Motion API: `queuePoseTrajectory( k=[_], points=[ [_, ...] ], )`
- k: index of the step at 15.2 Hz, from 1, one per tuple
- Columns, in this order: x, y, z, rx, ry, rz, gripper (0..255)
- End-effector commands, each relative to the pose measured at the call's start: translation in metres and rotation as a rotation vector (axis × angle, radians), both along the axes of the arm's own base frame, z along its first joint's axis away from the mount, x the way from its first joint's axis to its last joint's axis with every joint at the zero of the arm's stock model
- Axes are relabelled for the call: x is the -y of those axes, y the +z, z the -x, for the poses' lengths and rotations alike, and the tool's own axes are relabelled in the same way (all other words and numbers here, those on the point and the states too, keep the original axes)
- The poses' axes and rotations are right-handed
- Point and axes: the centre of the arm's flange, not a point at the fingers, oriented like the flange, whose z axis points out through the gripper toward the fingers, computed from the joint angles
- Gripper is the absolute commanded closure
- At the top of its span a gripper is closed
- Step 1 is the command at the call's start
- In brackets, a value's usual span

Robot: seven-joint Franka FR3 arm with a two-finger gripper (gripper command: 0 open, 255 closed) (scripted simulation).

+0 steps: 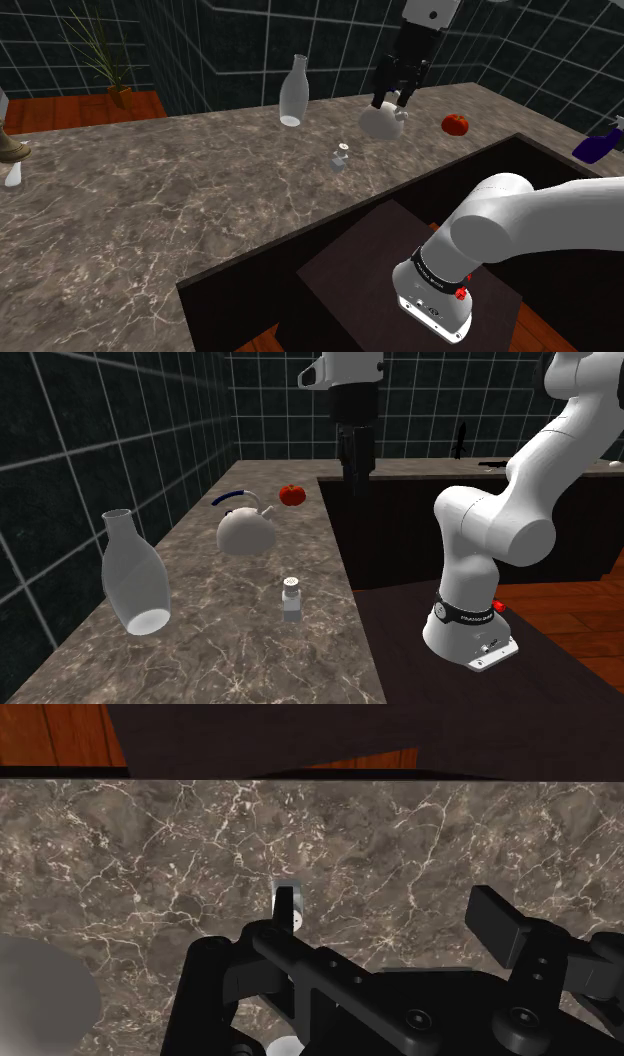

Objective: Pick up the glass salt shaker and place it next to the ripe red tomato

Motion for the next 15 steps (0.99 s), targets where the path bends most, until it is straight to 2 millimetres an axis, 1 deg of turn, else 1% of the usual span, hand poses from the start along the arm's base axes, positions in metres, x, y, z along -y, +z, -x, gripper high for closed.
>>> queuePoseTrajectory(
  k=[1, 15],
  points=[
    [0.000, 0.000, 0.000, 0.000, 0.000, 0.000, 0],
    [0.038, -0.149, -0.092, 0.034, 0.006, 0.070, 0]
  ],
)
